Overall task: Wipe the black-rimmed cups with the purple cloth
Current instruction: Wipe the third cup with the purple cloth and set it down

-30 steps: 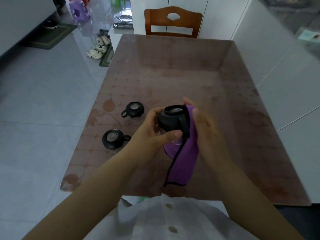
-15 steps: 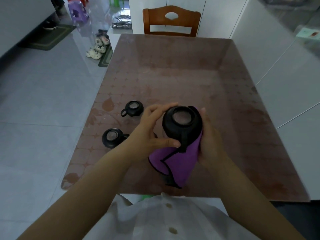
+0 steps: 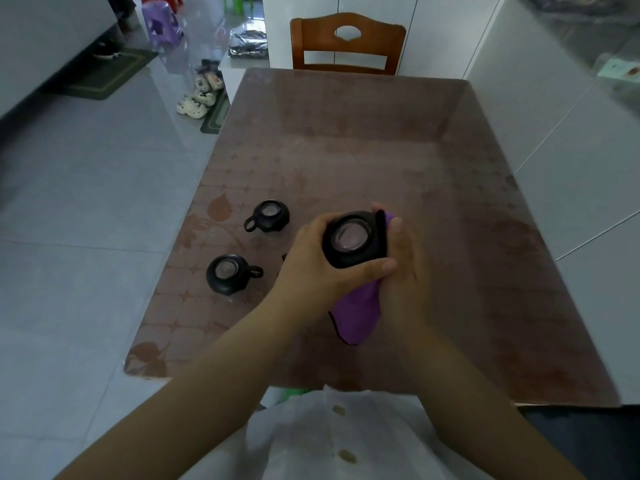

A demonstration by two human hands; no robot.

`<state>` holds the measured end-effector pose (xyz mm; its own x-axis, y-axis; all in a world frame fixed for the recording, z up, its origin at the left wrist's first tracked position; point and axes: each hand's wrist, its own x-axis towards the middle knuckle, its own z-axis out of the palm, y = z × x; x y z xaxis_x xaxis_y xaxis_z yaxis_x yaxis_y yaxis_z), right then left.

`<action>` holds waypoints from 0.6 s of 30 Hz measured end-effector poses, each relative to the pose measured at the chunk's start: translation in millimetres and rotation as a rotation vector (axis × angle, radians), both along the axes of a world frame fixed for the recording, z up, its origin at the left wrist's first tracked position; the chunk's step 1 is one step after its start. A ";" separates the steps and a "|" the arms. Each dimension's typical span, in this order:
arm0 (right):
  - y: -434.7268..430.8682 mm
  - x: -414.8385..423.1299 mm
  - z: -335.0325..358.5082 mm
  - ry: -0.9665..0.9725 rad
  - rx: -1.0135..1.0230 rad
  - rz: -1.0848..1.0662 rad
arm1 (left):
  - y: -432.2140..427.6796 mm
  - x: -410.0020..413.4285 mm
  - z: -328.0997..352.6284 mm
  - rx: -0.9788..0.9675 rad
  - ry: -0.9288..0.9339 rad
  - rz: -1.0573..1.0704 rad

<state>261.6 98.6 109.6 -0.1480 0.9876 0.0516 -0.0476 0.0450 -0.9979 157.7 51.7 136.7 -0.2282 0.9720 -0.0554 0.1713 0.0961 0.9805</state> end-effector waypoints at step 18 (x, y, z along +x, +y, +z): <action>10.3 32.5 4.4 0.241 -0.119 0.098 | -5.0 -34.1 -16.8 0.109 -0.072 -0.204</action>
<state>294.1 108.9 114.0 -0.2404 0.9705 -0.0189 -0.2820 -0.0885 -0.9553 123.7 46.7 119.8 -0.0255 0.9987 0.0431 0.1058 -0.0402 0.9936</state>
